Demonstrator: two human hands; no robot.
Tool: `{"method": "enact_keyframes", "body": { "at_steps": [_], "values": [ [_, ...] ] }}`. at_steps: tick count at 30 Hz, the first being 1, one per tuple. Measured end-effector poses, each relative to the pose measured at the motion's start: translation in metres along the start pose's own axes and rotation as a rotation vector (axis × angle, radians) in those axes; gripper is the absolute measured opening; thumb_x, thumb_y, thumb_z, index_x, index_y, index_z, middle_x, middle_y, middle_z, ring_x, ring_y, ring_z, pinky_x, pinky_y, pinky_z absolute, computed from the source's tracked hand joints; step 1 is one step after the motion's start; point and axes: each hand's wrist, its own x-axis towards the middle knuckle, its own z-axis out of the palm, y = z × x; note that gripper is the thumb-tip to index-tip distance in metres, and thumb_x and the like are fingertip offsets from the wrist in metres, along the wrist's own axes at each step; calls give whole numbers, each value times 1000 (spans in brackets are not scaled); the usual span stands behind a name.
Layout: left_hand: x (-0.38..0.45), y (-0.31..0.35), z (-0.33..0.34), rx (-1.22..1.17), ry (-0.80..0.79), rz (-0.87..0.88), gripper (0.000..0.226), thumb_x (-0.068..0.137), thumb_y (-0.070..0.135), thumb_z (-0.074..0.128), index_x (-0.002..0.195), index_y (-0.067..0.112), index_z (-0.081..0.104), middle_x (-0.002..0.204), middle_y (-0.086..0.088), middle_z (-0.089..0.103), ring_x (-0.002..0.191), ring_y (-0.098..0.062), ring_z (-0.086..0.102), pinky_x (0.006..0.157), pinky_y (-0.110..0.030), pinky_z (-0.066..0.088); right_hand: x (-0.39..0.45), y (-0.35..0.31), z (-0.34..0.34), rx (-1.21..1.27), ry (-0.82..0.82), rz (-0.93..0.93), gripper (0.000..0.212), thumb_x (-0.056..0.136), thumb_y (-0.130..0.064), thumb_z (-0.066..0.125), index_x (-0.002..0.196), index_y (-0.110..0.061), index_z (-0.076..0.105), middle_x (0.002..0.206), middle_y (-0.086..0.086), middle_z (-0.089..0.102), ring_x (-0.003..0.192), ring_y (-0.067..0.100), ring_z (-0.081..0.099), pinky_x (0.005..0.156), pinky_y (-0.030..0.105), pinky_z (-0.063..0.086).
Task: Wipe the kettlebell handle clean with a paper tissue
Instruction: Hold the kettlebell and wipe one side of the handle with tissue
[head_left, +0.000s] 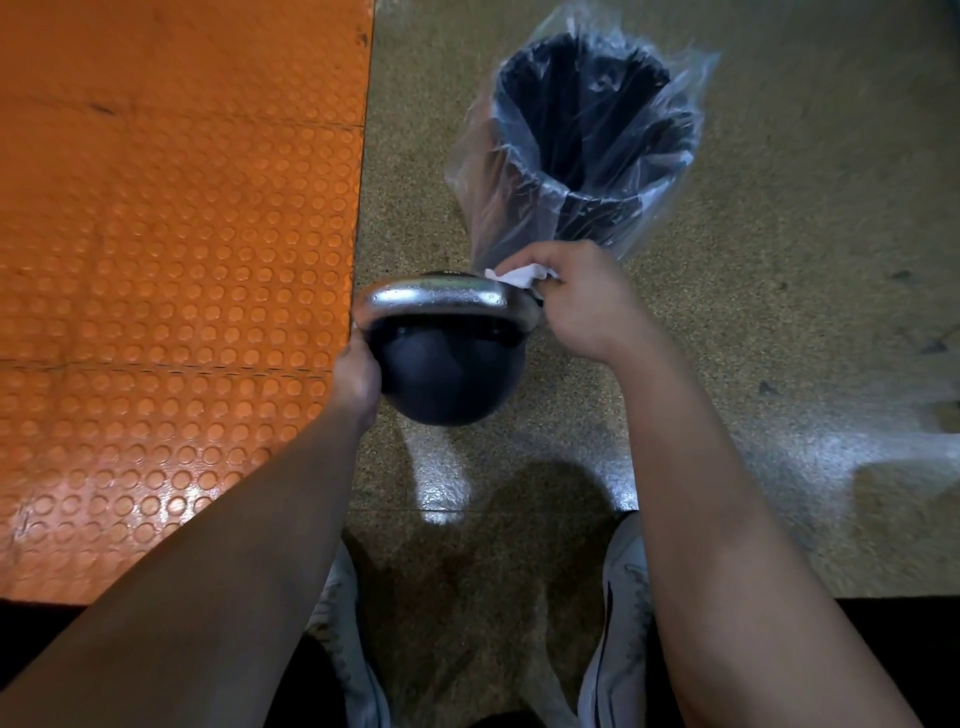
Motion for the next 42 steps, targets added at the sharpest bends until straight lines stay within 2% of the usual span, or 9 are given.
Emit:
{"method": "enact_keyframes", "body": {
  "at_steps": [6, 12, 14, 17, 22, 25, 29, 35, 42],
  "values": [
    [3, 0, -2, -3, -20, -22, 58, 103, 48, 37, 136, 3, 56, 135, -13, 60, 127, -28, 53, 112, -46, 40, 12, -8, 6, -135, -79, 9, 35, 96, 0, 51, 100, -22, 77, 107, 2, 73, 101, 24, 66, 83, 33, 50],
    [9, -4, -4, 8, -17, -25, 60, 101, 51, 39, 135, 5, 56, 133, -11, 61, 125, -28, 54, 111, -47, 41, 8, -3, -9, -106, -48, 0, 39, 100, 2, 51, 107, -26, 78, 110, 1, 70, 93, 14, 62, 68, 24, 43],
    [8, -3, -4, 17, -13, -31, 62, 101, 52, 38, 137, 4, 54, 135, -11, 60, 127, -28, 53, 113, -46, 40, 13, -1, -4, -142, -77, 20, 37, 100, -1, 51, 106, -26, 78, 114, 3, 71, 100, 20, 63, 75, 28, 45],
    [7, -2, -3, 16, -13, -32, 60, 103, 50, 37, 138, 4, 54, 137, -12, 59, 128, -28, 51, 113, -47, 39, 13, -7, 6, -119, -76, 9, 45, 97, 0, 48, 113, -28, 78, 122, 6, 72, 112, 25, 64, 95, 37, 52],
    [5, -2, 0, 19, -9, -24, 57, 105, 46, 34, 137, 4, 55, 135, -11, 59, 126, -27, 51, 113, -46, 39, -14, 10, 9, -53, 45, -7, 53, 97, 1, 52, 131, -34, 73, 123, 2, 72, 98, 23, 67, 81, 31, 52],
    [6, -2, 0, 6, -4, -24, 58, 104, 48, 35, 137, 4, 55, 135, -12, 59, 127, -28, 52, 113, -46, 39, -14, 18, 17, -148, 99, -5, 58, 96, 3, 51, 137, -34, 68, 139, 7, 67, 111, 28, 67, 97, 37, 56],
    [6, -1, 1, -5, -13, -16, 57, 104, 47, 34, 134, 4, 57, 131, -11, 62, 124, -27, 54, 111, -46, 41, -33, 9, 36, -179, 233, -264, 61, 90, 16, 49, 141, -12, 65, 144, 5, 64, 135, 16, 57, 112, 1, 24],
    [6, -2, -2, 33, 0, -7, 62, 102, 53, 38, 133, 3, 58, 131, -8, 61, 124, -26, 54, 111, -45, 42, -39, 37, 53, -159, 396, -219, 63, 86, 20, 52, 142, -7, 63, 142, 10, 65, 130, 20, 63, 111, 0, 26],
    [8, -2, -2, 40, -2, -5, 62, 102, 53, 38, 134, 3, 58, 133, -13, 61, 124, -29, 54, 110, -48, 42, -52, 32, 79, -229, 506, -405, 57, 89, 16, 49, 142, -3, 63, 147, 10, 61, 139, 22, 56, 115, 26, 43]
  ]
}}
